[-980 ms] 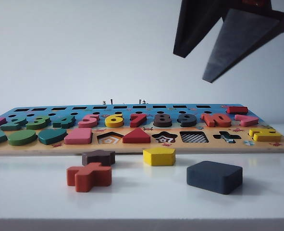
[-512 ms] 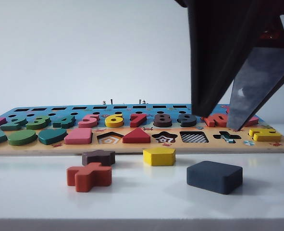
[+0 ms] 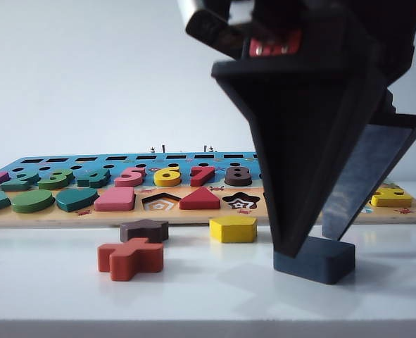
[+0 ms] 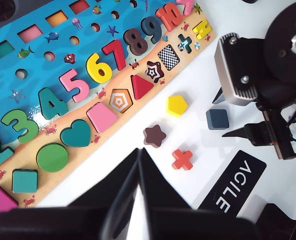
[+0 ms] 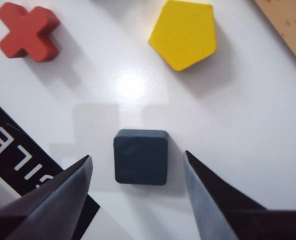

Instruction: Insert the cube into the slot.

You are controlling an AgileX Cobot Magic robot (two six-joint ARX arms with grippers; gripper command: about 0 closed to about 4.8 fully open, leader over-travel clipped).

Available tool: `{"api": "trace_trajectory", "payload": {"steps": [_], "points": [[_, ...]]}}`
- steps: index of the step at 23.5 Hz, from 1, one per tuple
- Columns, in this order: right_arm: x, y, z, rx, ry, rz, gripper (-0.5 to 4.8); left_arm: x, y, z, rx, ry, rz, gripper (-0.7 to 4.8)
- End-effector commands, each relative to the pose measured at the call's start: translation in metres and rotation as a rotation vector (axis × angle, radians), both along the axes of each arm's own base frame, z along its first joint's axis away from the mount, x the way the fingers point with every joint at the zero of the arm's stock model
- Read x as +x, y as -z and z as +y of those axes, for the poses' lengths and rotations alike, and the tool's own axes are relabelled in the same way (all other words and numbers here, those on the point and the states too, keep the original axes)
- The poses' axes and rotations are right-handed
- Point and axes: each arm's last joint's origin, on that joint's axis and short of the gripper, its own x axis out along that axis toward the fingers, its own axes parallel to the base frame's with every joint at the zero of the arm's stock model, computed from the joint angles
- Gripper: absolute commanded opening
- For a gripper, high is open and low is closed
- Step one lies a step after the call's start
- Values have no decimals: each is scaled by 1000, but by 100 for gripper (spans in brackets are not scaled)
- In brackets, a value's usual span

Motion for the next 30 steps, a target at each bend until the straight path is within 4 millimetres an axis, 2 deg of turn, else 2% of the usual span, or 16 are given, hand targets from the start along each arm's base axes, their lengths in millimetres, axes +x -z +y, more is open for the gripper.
{"api": "trace_trajectory", "payload": {"steps": [1, 7, 13, 20, 23, 24, 28, 30], "points": [[1, 1, 3, 4, 0, -16, 312, 0, -2, 0, -12, 6, -17, 20], [2, 5, 4, -11, 2, -15, 296, 0, -2, 0, -12, 6, -18, 20], [2, 5, 4, -16, 2, -12, 216, 0, -2, 0, -12, 6, -17, 20], [2, 5, 3, -24, 1, -7, 205, 0, -2, 0, -12, 6, -18, 20], [2, 5, 3, -25, 0, -7, 170, 0, -2, 0, -12, 6, -18, 20], [2, 5, 3, -25, -2, -7, 142, 0, -2, 0, -12, 6, -18, 20], [2, 5, 3, -25, -8, -8, 101, 0, -2, 0, -12, 6, -18, 20], [2, 5, 3, -25, -9, -8, 98, 0, -2, 0, -12, 6, -18, 20]]}}
